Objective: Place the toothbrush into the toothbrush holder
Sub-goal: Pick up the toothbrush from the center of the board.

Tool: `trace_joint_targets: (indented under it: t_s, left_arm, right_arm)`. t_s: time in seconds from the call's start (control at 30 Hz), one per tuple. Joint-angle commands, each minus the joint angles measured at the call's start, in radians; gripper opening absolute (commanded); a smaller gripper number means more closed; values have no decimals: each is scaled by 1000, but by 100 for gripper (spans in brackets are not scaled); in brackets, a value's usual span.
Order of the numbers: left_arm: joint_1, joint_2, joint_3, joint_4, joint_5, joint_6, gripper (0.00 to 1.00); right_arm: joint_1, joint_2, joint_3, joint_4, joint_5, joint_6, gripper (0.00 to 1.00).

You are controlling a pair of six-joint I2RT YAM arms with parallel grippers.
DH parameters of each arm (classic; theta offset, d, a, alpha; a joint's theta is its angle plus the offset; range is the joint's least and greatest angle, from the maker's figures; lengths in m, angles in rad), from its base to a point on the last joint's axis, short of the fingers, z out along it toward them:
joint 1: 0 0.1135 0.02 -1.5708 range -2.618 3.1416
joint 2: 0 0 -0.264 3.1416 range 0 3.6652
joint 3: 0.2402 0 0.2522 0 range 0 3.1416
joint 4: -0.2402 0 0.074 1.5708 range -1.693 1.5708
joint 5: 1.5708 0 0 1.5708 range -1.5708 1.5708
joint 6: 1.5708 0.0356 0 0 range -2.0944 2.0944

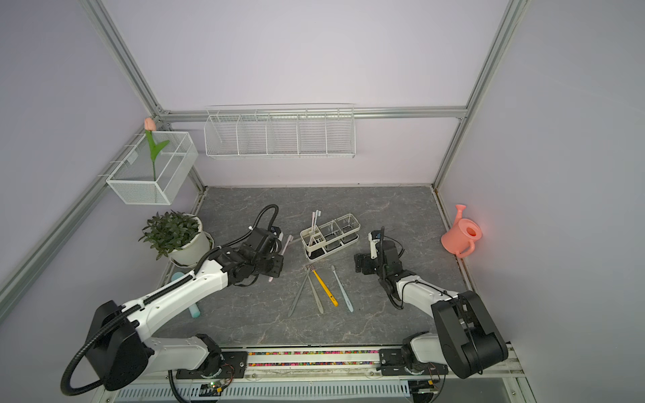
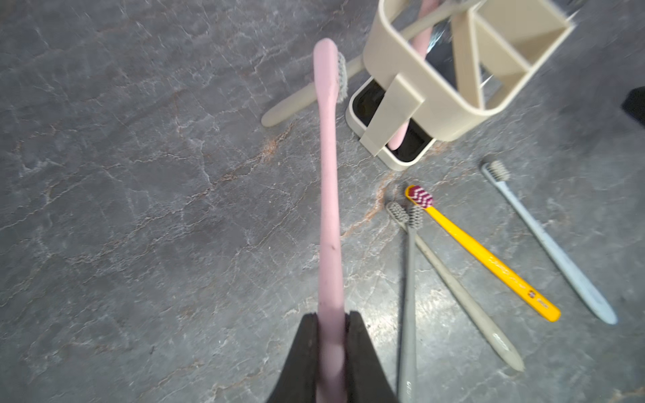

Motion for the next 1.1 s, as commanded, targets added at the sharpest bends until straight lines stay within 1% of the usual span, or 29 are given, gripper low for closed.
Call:
trace_joint_targets:
  t_s: [0.0,0.1,0.2,0.27,0.37,0.47,0.6,0.67,0.77,0.9,1.07]
  left_arm:
    - [3,-89,-16,-63,58,-16,10]
    - [2,-198,-57,4,141,7,8]
    - [3,-323,-151,182,270,23,8]
    - [3,-375,-187,260,312,21,8]
    - [3,-380,-185,278,350,41,8]
    - [2,-346,-167,282,401,59,7]
    - [-17,-338,-166,332,388,63,7]
    - [-17,-329,-161,341,382,71,7]
    - [-17,-309,-143,337,361,101,7]
    - [-17,-286,-120,336,354,127,7]
    - [-18,-279,-121,353,354,129,7]
  right_arm:
    - [-4,-58,-19,37,-179,55,94]
    - [14,-114,3,48,-314,117,95]
    - [50,-175,54,42,-416,154,95]
    - [79,-202,95,42,-448,173,95]
    - [117,-209,159,58,-490,225,96]
    - [153,-185,200,161,-562,308,97]
    - [197,-105,257,289,-620,406,98]
    - [216,-75,260,355,-622,439,99]
    - [229,-40,272,358,-621,459,100]
    - [251,-14,287,375,-637,461,98]
    - [271,11,303,373,-623,455,95]
